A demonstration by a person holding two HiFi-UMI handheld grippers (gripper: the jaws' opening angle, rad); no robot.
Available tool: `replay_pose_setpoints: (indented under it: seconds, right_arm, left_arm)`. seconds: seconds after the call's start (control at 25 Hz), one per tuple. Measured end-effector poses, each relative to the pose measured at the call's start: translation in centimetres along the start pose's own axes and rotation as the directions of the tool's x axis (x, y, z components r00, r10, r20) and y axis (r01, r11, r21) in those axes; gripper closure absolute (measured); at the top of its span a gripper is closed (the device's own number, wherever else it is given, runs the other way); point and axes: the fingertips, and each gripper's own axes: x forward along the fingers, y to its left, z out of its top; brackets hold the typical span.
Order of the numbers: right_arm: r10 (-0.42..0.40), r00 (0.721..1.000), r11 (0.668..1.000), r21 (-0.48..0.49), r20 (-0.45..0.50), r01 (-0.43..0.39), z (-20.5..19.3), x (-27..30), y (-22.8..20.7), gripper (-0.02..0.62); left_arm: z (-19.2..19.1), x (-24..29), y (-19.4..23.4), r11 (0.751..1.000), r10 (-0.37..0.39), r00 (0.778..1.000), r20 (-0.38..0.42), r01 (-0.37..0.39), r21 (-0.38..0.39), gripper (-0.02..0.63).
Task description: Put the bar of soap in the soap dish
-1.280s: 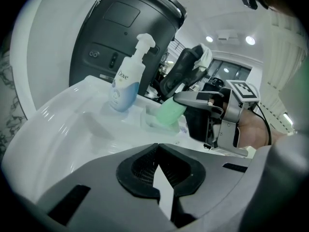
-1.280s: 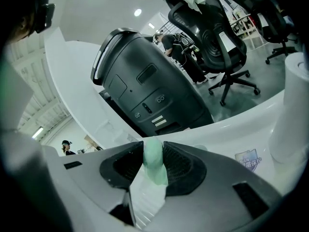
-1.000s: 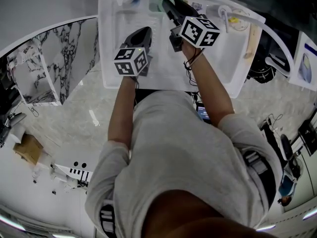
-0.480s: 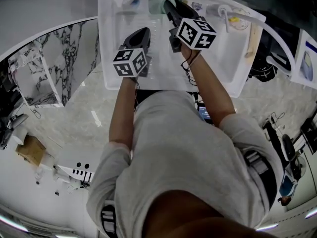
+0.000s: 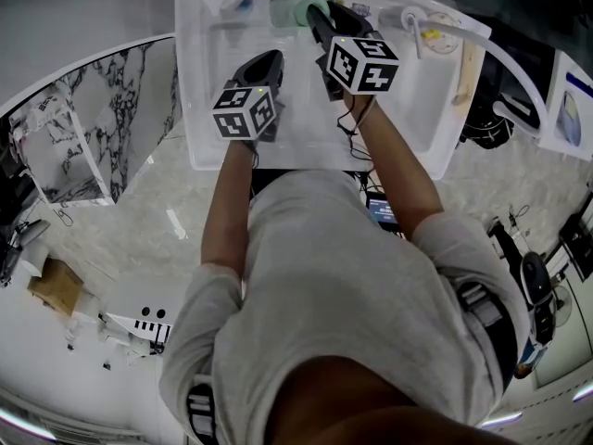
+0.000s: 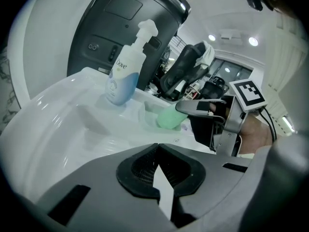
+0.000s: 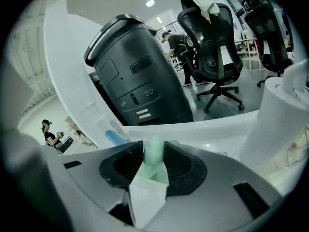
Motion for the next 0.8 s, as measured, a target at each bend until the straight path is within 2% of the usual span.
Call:
replay_pose_setpoints:
  seconds: [0.36,0.8]
  right_arm:
    - [-0.019,0.998,1.000,-0.025,-0.064,0.017,-2.0,-0.3,-0.3,0.439]
    - [-0.057,0.998,0.997,-0.059,-0.016,0.056,-0.8,1.4,-0.4,0.428]
  left_arm:
    - [-0.7,0.3,-0.1,1.000,-0.008,1.000,-0.020,0.008,-0.007,0.588]
    - [-0.8,0.6,0.3,1.000,0.005,1.000,-0.024,-0.005,-0.024,0.588]
